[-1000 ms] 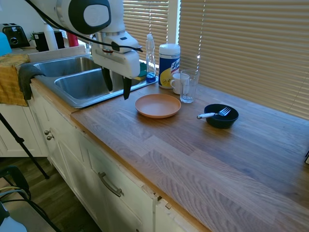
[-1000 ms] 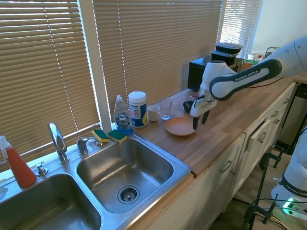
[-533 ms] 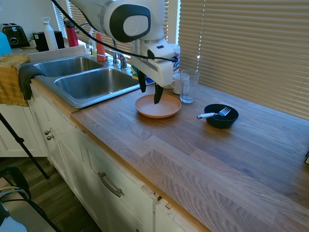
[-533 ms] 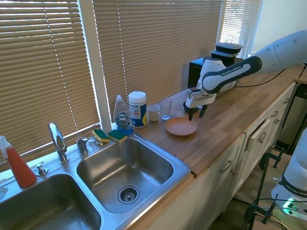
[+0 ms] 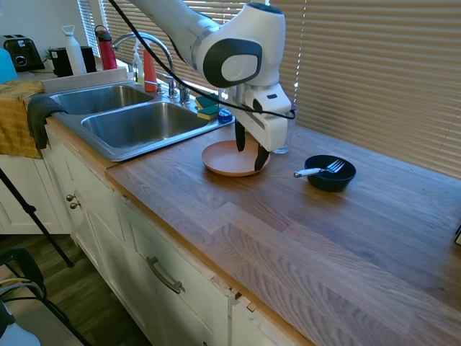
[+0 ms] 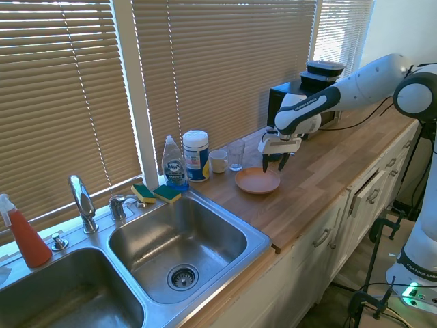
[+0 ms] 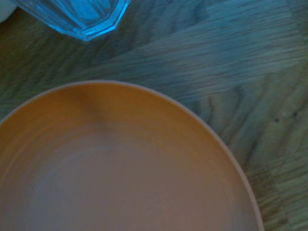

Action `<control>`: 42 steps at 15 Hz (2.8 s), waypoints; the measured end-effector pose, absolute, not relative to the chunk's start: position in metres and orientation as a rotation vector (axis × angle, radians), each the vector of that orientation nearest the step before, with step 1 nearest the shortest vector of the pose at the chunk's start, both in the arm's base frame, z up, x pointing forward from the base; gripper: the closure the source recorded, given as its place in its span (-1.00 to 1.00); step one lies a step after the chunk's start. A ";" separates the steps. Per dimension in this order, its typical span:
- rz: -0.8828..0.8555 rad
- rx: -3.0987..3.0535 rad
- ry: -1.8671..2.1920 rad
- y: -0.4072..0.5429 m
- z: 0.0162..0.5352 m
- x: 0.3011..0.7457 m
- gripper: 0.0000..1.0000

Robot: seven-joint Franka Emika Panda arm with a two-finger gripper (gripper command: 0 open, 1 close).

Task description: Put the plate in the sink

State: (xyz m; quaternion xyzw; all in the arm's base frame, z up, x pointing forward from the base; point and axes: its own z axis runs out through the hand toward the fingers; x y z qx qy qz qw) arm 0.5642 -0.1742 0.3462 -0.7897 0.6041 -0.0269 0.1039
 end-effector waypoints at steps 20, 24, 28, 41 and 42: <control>0.000 -2.378 1.652 -0.170 0.320 0.590 1.00; 0.017 -2.378 1.601 -0.169 0.311 0.591 1.00; 0.025 -2.345 1.541 -0.175 0.311 0.590 1.00; -0.065 -2.423 1.246 -0.072 0.404 0.549 1.00; -0.069 -2.438 1.229 -0.047 0.413 0.552 1.00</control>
